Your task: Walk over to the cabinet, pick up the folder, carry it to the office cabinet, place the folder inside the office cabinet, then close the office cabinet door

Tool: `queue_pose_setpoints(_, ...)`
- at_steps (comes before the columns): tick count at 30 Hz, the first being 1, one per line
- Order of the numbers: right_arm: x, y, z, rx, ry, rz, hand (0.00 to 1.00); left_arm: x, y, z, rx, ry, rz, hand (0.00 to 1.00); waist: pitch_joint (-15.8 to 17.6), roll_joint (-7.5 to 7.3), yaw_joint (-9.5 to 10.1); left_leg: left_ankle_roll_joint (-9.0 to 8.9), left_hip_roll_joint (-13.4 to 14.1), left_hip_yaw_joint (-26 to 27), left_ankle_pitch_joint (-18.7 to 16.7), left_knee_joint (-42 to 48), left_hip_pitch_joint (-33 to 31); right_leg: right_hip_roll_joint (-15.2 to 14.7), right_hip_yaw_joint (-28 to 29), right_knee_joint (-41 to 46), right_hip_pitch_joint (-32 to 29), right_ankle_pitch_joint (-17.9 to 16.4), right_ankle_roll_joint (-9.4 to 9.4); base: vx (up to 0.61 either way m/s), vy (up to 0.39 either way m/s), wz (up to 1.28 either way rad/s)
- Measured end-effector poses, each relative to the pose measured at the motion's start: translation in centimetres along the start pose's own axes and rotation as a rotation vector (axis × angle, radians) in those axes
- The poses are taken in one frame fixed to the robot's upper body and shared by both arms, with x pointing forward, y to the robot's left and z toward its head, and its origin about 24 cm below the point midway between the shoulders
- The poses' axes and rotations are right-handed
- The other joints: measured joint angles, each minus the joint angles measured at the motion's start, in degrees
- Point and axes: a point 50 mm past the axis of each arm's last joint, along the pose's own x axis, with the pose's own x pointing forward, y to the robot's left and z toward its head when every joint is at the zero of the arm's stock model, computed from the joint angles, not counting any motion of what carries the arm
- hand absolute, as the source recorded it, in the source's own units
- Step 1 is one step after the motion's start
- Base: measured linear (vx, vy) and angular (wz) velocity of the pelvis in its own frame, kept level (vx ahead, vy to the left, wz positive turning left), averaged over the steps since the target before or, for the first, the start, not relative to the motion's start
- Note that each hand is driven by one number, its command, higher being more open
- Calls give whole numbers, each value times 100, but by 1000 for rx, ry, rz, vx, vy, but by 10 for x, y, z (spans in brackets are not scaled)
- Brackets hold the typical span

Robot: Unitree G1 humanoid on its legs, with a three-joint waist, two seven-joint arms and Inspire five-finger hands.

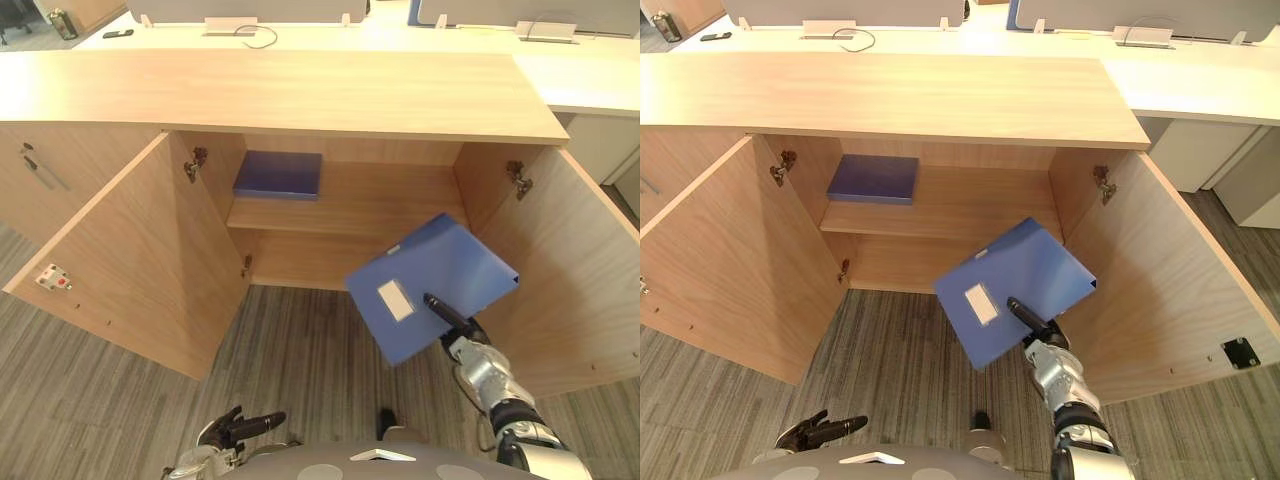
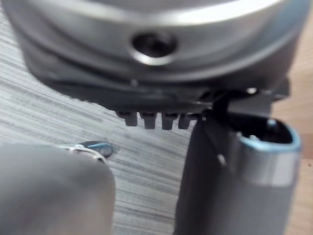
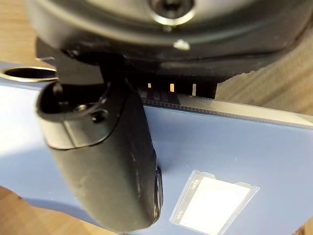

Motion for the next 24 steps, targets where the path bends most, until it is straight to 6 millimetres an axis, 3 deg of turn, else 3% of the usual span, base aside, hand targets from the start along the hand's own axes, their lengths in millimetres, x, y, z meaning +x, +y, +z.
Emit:
queue_pose_setpoints(4,5,43,-13,149,43,109,0,0,0,1,21,-3,-3,100,24,-47,131,20,-35,141,-4,-52,98,-92,-663,-230,63,84,-197,-76,17,-19)
queue_pose_setpoints(7,8,76,-15,254,69,181,0,0,1,0,26,2,2,100,77,-56,245,-17,-32,134,16,-105,104,-49,-666,-554,197,91,-194,2,-14,-1)
queue_pose_setpoints(9,10,97,-6,347,68,225,0,0,1,-1,24,9,21,100,116,-47,306,-127,-19,68,132,-261,132,24,-698,-786,332,94,-191,75,-46,12)
queue_pose_setpoints(11,11,111,5,423,40,255,0,0,2,-3,18,18,34,100,127,-28,329,-102,-1,39,257,-404,146,60,-759,-865,342,94,-191,91,-53,11)
queue_pose_setpoints(16,12,126,31,618,-59,282,0,0,1,-2,15,13,65,100,121,-19,298,-217,124,-169,155,-386,25,159,-999,-919,368,9,-250,63,-39,21)
queue_pose_setpoints(18,12,124,36,668,-92,266,0,0,2,-3,-11,12,83,100,123,-5,280,-225,310,-324,-323,541,-416,247,-1199,-929,441,-187,-288,75,-90,33)
queue_pose_setpoints(19,12,124,36,681,-98,250,0,0,3,-4,-42,12,107,100,135,88,329,-225,584,-358,-693,1344,-721,409,-1293,-943,541,-320,-295,76,-91,5)
queue_pose_setpoints(20,12,124,34,692,-95,243,0,-2,5,-8,-60,18,123,100,151,134,390,-204,725,-376,-793,1737,-849,505,-1314,-950,600,-377,-314,182,-144,8)
queue_pose_setpoints(21,11,126,30,719,-90,212,0,-1,3,0,-122,-25,142,100,190,193,461,-87,1133,-420,-849,3102,-1398,743,-1442,-992,804,-452,-360,146,-97,11)
queue_pose_setpoints(23,10,131,26,738,-76,200,0,0,-5,5,-126,-54,164,100,252,304,571,114,1431,-399,-709,3981,-1591,936,-1496,-1115,1138,-518,-442,180,-101,-1)
queue_pose_setpoints(24,8,137,21,767,-61,209,0,0,-7,9,-126,-80,172,100,265,318,657,203,1571,-376,-313,4599,-1769,969,-1419,-1240,1361,-579,-482,195,-70,-18)
